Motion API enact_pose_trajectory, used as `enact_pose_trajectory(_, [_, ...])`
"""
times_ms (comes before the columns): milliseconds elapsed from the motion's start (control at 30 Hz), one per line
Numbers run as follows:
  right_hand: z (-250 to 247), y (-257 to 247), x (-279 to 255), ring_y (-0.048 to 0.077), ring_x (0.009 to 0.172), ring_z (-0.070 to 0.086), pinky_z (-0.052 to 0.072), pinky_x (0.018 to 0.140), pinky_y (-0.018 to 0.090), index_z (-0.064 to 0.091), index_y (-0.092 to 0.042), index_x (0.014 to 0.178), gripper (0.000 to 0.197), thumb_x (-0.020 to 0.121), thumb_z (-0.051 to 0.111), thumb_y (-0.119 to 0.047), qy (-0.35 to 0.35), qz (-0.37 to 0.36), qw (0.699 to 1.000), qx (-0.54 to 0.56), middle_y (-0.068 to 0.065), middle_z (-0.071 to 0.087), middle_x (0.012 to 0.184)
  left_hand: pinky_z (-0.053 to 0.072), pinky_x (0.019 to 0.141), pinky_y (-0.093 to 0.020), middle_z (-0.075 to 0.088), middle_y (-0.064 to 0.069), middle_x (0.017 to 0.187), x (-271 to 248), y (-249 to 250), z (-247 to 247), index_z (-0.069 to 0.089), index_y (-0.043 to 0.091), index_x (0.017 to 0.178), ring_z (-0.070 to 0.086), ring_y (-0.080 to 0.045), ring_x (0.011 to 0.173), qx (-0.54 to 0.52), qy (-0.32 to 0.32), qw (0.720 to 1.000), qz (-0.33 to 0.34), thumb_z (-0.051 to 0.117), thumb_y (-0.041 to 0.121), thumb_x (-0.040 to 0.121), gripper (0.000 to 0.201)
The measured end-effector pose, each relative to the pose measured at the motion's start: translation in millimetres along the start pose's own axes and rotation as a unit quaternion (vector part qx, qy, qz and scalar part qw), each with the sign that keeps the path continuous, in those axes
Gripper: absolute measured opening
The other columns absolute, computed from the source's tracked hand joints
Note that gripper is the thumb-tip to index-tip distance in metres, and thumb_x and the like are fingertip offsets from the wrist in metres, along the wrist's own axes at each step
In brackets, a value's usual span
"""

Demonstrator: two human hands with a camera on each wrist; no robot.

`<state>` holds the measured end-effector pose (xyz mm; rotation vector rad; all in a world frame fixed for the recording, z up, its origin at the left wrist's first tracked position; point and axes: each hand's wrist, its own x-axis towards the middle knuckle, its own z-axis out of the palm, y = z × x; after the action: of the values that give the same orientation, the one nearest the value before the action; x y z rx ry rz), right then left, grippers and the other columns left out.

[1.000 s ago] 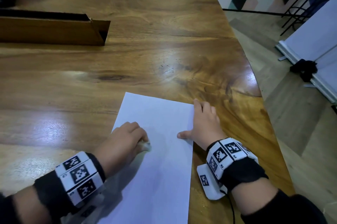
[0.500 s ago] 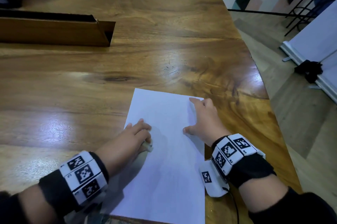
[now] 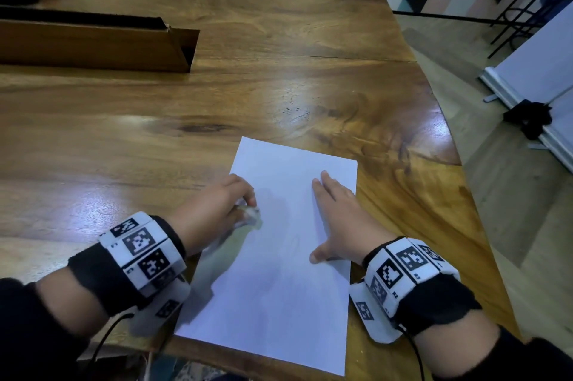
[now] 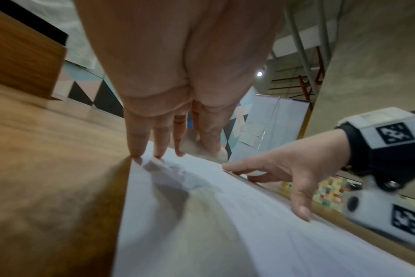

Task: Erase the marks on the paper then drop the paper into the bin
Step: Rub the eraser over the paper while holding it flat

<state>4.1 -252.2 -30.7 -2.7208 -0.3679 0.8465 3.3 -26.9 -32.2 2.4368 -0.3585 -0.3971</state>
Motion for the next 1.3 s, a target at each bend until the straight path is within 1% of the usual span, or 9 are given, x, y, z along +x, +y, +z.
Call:
enact_pose_trajectory(133, [0,14,-7,0.007,0.145,-0.016,0.000,0.114,0.020,-0.011,-0.015,0.152,0.131,0.066,0.085,-0.034,0.011,-0.009,0.999,0.040,-0.008,-0.023,0.157,0.040,0.081,-0.027,0.056,-0.006,0.109,5,5,-1,0.060,0.010,0.093,0.053,-0.020,0.092,0.024,0.004,0.999,-0.024,0.062,0.013,0.081,0.012])
enact_pose_trajectory(367, [5,19,-14,0.012,0.143,-0.023,-0.009,0.117,0.028,-0.016,-0.009,0.150,0.136,0.065,0.081,-0.050,0.009,0.010,1.000,-0.020,0.000,-0.028,0.156,0.041,0.082,-0.031,0.056,-0.010,0.109,20,24,3,0.058,0.010,0.101,0.054,-0.029,0.101,0.126,-0.013,0.991,-0.041,0.058,0.015,0.083,0.019])
enact_pose_trajectory(533, [10,16,-12,0.014,0.143,-0.026,-0.012,0.117,0.033,-0.020,-0.009,0.148,0.142,0.060,0.080,-0.057,0.005,0.030,0.999,-0.045,0.002,-0.032,0.154,0.030,0.067,-0.023,0.046,-0.002,0.091,31,51,12,0.061,0.011,0.098,0.052,-0.024,0.089,0.080,-0.033,0.996,-0.016,0.062,0.018,0.080,0.019])
enact_pose_trajectory(700, [9,17,-14,0.011,0.142,-0.026,-0.016,0.116,0.036,-0.019,-0.014,0.149,0.141,0.059,0.078,-0.061,0.011,0.035,0.998,-0.053,-0.002,-0.032,0.154,0.036,0.072,-0.023,0.063,-0.008,0.095,48,75,35,0.062,0.013,0.099,0.048,-0.016,0.081,0.064,-0.078,0.995,0.013,0.067,0.023,0.078,0.024])
enact_pose_trajectory(800, [8,18,-17,0.009,0.142,-0.027,-0.017,0.116,0.038,-0.020,-0.017,0.149,0.140,0.060,0.077,-0.061,0.011,0.036,0.998,-0.055,-0.005,-0.032,0.154,0.041,0.077,-0.029,0.062,-0.014,0.103,61,85,44,0.062,0.010,0.100,0.056,-0.026,0.094,0.092,-0.066,0.994,0.009,0.061,0.018,0.081,0.021])
enact_pose_trajectory(900, [8,18,-18,0.009,0.141,-0.027,-0.015,0.116,0.039,-0.021,-0.017,0.149,0.140,0.060,0.077,-0.062,0.006,0.037,0.998,-0.058,-0.006,-0.034,0.153,0.040,0.076,-0.032,0.057,-0.016,0.095,55,86,48,0.063,0.006,0.096,0.056,-0.031,0.094,0.122,-0.061,0.990,0.027,0.055,0.016,0.084,0.017])
enact_pose_trajectory(1000, [9,18,-17,0.008,0.141,-0.028,-0.017,0.115,0.039,-0.022,-0.016,0.148,0.141,0.059,0.077,-0.063,0.004,0.041,0.997,-0.058,-0.005,-0.034,0.153,0.030,0.064,-0.027,0.057,-0.014,0.083,24,77,50,0.064,0.006,0.082,0.053,-0.030,0.079,0.141,-0.144,0.974,0.101,0.056,0.018,0.083,0.015])
enact_pose_trajectory(1100, [10,19,-17,0.010,0.142,-0.027,-0.016,0.116,0.040,-0.022,-0.014,0.148,0.142,0.060,0.077,-0.063,0.005,0.038,0.997,-0.062,-0.004,-0.034,0.153,0.036,0.068,-0.024,0.065,-0.012,0.089,14,73,48,0.066,0.010,0.084,0.058,-0.026,0.084,0.135,-0.210,0.961,0.116,0.062,0.022,0.081,0.013])
enact_pose_trajectory(1300, [7,18,-18,0.011,0.142,-0.026,-0.017,0.116,0.041,-0.022,-0.015,0.148,0.141,0.060,0.076,-0.064,0.007,0.039,0.996,-0.074,-0.004,-0.033,0.154,0.040,0.072,-0.029,0.062,-0.017,0.091,75,84,39,0.065,0.007,0.091,0.057,-0.031,0.091,0.131,-0.071,0.988,0.048,0.060,0.016,0.080,0.015])
